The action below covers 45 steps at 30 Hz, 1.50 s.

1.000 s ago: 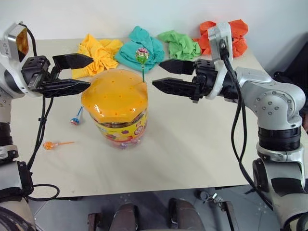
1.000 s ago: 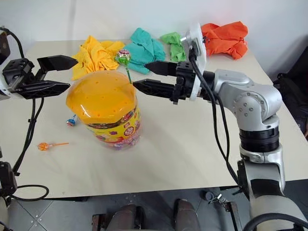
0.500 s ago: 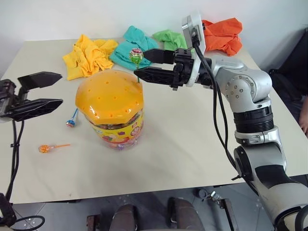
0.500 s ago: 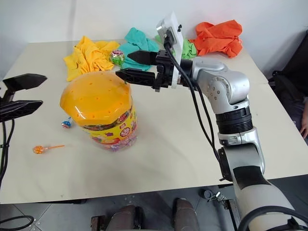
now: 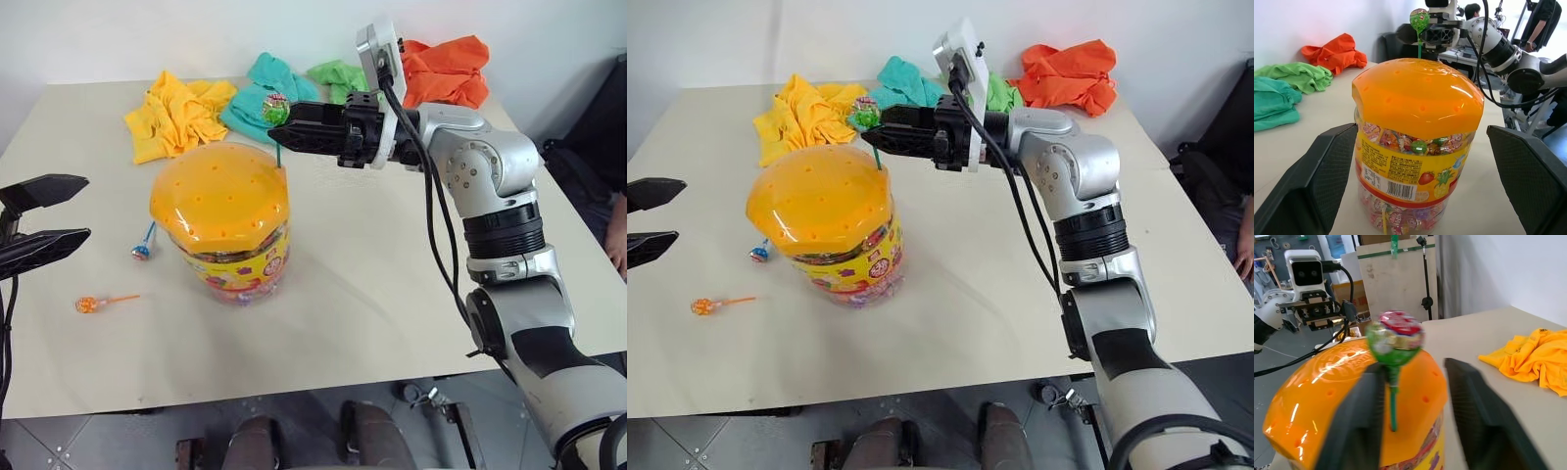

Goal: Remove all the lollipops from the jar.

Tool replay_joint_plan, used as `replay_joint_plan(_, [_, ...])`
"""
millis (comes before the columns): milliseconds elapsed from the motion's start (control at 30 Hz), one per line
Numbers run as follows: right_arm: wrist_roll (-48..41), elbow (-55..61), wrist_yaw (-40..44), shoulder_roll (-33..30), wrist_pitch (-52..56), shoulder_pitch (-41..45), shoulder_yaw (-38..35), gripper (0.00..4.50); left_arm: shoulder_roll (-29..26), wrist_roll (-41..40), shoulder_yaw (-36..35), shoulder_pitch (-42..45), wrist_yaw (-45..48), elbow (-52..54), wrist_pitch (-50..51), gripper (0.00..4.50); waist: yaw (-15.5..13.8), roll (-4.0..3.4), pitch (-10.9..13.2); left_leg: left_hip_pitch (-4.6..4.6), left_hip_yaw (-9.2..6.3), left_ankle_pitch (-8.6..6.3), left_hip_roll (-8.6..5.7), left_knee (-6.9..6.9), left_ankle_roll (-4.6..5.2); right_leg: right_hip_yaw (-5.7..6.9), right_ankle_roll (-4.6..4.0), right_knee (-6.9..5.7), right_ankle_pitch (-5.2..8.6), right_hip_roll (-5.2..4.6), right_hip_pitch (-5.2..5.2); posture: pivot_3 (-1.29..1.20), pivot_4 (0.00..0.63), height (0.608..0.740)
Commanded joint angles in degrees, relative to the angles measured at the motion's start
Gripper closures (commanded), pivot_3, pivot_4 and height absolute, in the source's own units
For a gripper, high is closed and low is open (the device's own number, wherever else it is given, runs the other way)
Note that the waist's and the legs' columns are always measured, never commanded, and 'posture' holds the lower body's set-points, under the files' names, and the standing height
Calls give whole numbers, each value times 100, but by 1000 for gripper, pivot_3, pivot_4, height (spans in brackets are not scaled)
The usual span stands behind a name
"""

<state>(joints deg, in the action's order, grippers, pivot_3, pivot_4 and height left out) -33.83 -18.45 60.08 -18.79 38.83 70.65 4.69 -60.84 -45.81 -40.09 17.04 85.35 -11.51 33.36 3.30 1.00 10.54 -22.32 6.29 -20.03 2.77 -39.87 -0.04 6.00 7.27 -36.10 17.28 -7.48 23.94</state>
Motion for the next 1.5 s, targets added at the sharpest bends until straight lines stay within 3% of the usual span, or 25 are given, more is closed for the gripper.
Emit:
replay_joint_plan(33, [-2,134,-85,12,-122,210,-275,4037,-38,-111,-477,-195,18,128,-199,0,9,0,0,0,1,0,1,0,0,0,0,0,0,0,1,0,150,740])
replay_joint_plan(100, [-12,157,-133,26,-137,226,-329,4471,6,-176,-598,-240,-78,178,-214,0,7,0,0,-1,4,0,1,2,0,-1,0,0,0,0,4,0,150,740])
replay_joint_plan(600, [-379,857,-711,-45,386,481,-879,4471,129,-770,-1022,-843,-60,686,171,0,9,-3,2,-1,11,-1,1,9,-1,-3,-1,-1,0,-4,12,0,150,740])
replay_joint_plan(800, [-400,1268,-945,-1005,1000,310,-1218,4471,72,-699,-1295,-1334,94,683,196,0,-31,-2,1,-2,19,-1,0,13,-1,-3,-1,0,0,-8,16,0,150,740])
replay_joint_plan(967, [-528,2146,-682,-2197,1647,-887,-1335,4471,88,-555,-1362,-1606,137,566,56,0,-46,0,0,2,27,-4,2,17,0,-6,-1,6,0,-8,16,0,150,740])
replay_joint_plan(1167, [-385,2828,-727,-3035,1970,-2814,-1317,4471,20,-415,-1107,-1543,214,267,-160,0,-82,0,0,2,47,-5,3,26,1,-15,-1,2,0,-10,32,0,150,740])
replay_joint_plan(1367, [13,2689,-1054,-3101,1708,-3957,-1204,4471,-87,-249,-880,-1514,313,17,-293,0,-88,0,0,1,66,-5,4,26,1,-24,-1,-3,0,-11,47,0,150,740])
replay_joint_plan(1500, [371,2139,-1166,-2933,1501,-4088,-895,4471,-91,-174,-722,-1497,267,-50,-393,0,-102,0,0,1,69,-5,4,26,1,-25,-1,-3,0,-11,47,0,150,740])
